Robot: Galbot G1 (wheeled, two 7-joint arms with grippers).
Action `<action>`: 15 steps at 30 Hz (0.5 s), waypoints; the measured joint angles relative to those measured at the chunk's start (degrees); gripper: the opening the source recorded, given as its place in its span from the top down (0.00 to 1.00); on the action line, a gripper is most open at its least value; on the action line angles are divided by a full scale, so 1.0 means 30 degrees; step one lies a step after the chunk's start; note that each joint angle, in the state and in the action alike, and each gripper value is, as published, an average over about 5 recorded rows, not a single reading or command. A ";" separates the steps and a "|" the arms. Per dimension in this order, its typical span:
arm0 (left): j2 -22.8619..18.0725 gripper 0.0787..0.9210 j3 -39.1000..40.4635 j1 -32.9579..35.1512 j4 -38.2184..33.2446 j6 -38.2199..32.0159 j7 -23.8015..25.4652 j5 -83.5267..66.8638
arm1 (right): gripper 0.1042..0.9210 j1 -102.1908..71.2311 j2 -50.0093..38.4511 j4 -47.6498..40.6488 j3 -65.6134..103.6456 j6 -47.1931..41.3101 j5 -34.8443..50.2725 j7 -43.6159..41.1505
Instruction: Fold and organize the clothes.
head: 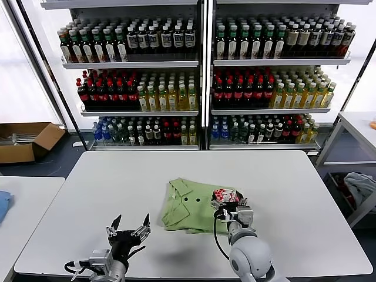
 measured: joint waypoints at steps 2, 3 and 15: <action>0.0002 0.12 0.0050 -0.0006 -0.0038 0.0000 0.0000 0.0002 | 0.12 -0.0150 -0.0084 0.0326 0.0103 0.0000 -0.0136 -0.0022; 0.0002 0.12 0.0068 0.0003 -0.0068 -0.0002 0.0001 0.0002 | 0.12 -0.0226 -0.0106 0.0454 0.0165 0.0000 -0.0178 -0.0033; 0.0034 0.12 0.0052 0.0150 -0.0318 -0.0100 -0.0001 -0.0029 | 0.12 -0.1073 -0.0491 0.1541 0.1387 0.0075 0.0557 -0.0004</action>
